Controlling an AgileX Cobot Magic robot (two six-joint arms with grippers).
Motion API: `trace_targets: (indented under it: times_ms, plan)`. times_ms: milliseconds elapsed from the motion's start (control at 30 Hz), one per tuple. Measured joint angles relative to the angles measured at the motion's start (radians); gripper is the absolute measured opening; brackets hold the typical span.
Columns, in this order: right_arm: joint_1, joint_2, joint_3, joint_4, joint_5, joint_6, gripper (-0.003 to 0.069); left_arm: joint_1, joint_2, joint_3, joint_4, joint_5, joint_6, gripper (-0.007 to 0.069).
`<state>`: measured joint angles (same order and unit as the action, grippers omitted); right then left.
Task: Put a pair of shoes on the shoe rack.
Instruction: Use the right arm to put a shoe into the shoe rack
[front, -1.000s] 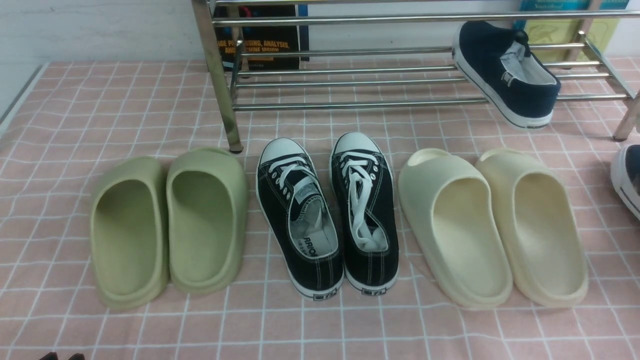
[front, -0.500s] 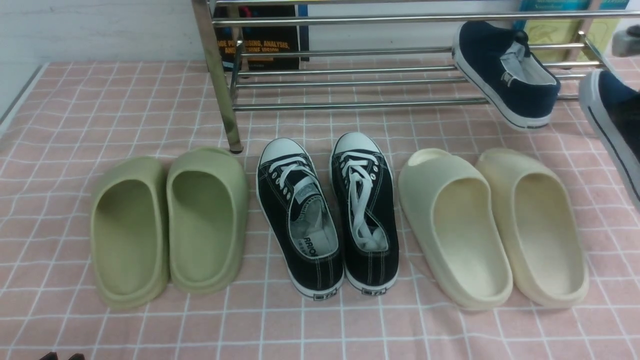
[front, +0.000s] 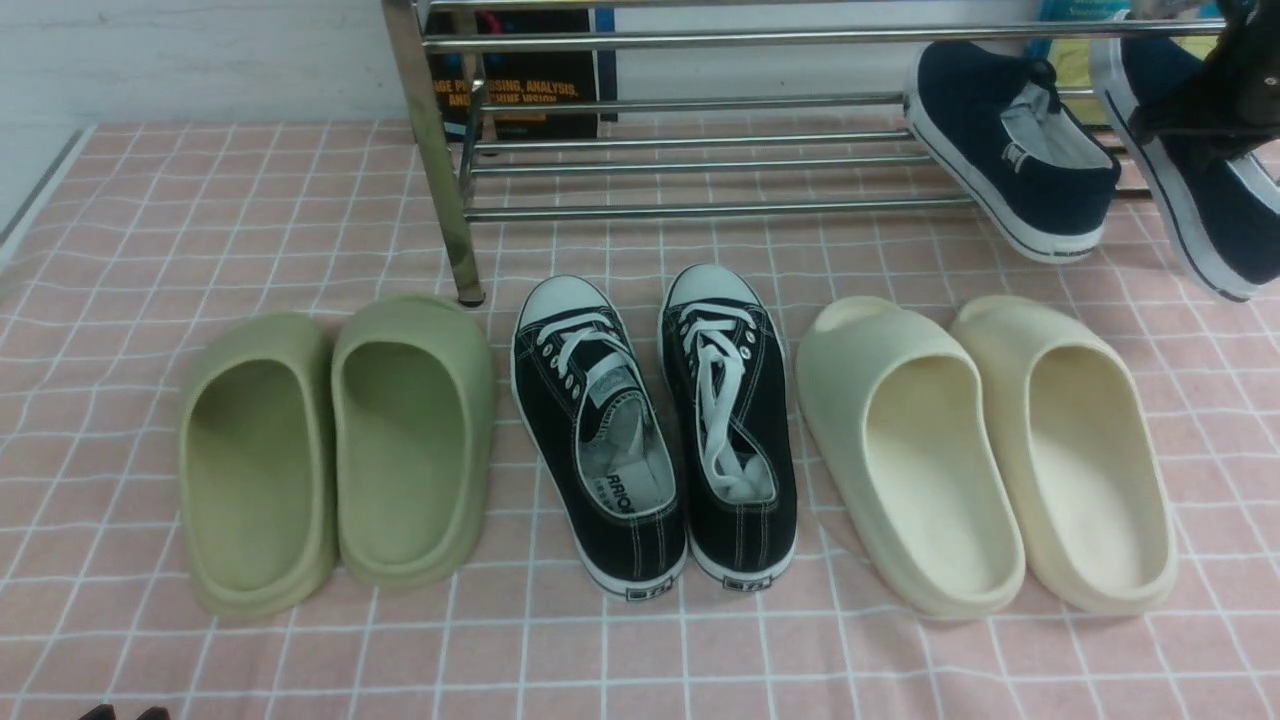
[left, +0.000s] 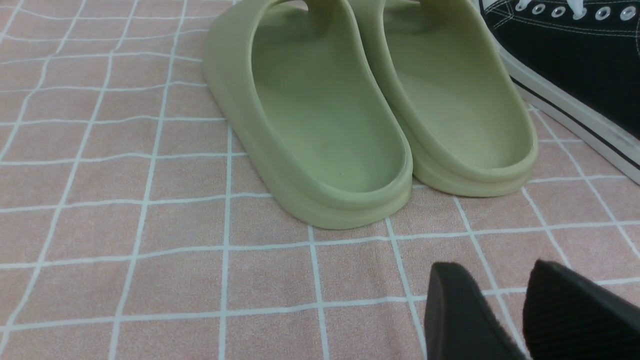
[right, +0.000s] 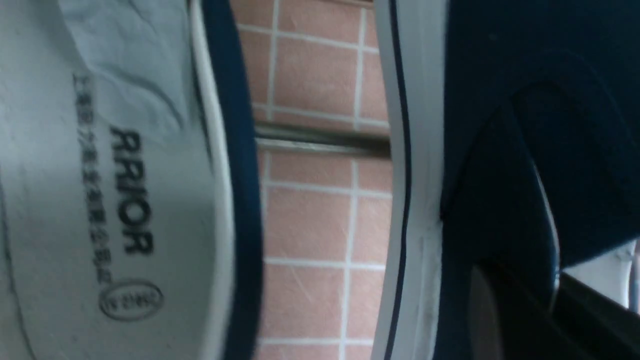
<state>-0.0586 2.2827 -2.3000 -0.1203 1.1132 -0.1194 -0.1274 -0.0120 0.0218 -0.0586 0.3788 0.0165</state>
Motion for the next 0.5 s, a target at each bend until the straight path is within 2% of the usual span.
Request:
trace_targets:
  times_ms: [267, 400, 500]
  plan:
    - [0.004, 0.046, -0.041, 0.028, -0.039, -0.006, 0.0029, 0.0, 0.0, 0.0, 0.0, 0.0, 0.0, 0.0237]
    - [0.004, 0.053, -0.041, 0.038, -0.046, -0.059, 0.0041, 0.0, 0.0, 0.0, 0.0, 0.0, 0.0, 0.0237]
    - [0.003, 0.052, -0.041, 0.062, -0.048, -0.117, 0.0087, 0.0, 0.0, 0.0, 0.0, 0.0, 0.0, 0.0237]
